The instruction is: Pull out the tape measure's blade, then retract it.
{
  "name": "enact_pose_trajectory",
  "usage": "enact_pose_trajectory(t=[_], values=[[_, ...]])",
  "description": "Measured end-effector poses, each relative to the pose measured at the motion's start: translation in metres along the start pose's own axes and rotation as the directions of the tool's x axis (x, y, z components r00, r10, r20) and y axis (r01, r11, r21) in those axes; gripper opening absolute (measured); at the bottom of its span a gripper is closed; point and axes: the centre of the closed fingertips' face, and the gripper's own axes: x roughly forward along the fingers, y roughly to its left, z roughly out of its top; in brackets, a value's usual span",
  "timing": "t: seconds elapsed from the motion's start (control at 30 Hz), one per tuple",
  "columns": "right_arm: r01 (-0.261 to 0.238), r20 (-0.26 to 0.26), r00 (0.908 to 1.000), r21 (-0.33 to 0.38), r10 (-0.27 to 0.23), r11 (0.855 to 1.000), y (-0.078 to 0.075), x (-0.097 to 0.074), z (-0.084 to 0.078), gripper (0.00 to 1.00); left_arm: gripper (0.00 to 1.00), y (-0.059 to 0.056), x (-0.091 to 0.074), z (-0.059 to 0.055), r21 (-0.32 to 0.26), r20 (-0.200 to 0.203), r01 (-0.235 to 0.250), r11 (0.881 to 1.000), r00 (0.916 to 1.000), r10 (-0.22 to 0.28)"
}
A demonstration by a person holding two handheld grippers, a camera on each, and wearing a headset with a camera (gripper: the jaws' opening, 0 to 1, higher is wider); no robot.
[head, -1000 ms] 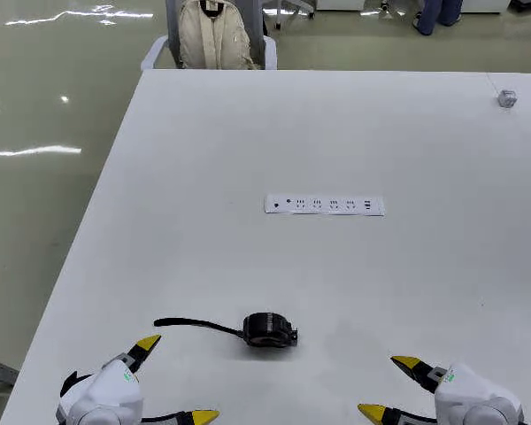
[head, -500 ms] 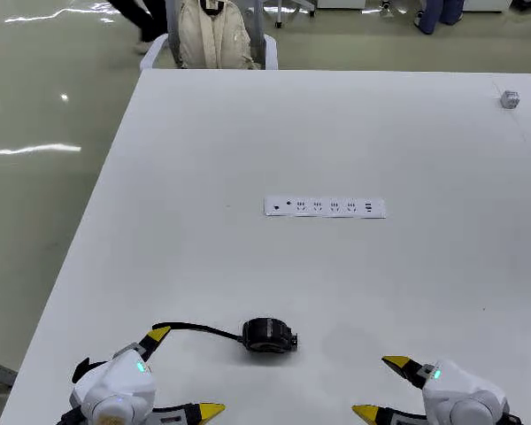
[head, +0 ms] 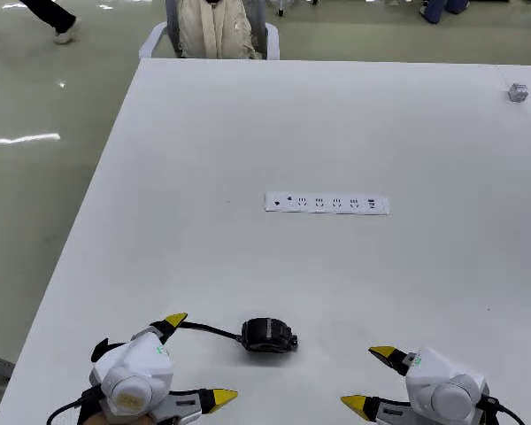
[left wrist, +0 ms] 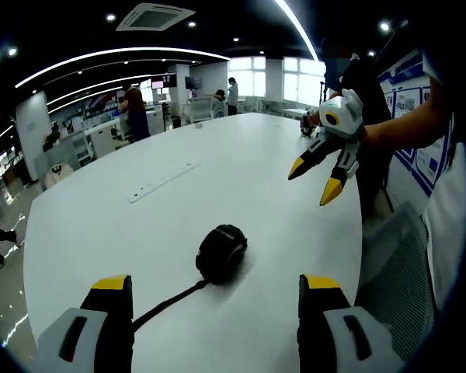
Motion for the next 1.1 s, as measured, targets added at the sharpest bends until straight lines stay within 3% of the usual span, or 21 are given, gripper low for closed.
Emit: enact_pose_trajectory(t=[0.3,0.57,1.1], values=[[-0.015,-0.017,0.9997,-0.014,0.015,1.0,-0.007,0.014,0.0,0.54,0.84,0.0,0.018,-0.004,0.042,-0.035,0.043,0.998,0.9985,-0.041],[-0.028,-0.029,0.9992,-0.026,0.027,0.999,-0.009,0.022,-0.002,0.54,0.83,0.001,0.025,-0.004,0.054,-0.043,0.058,0.997,0.9975,-0.056],[-0.094,-0.076,0.9933,-0.097,0.087,0.991,-0.014,0.056,0.0,0.52,0.8,0.005,0.055,-0.01,0.098,-0.086,0.12,0.988,0.99,-0.112]])
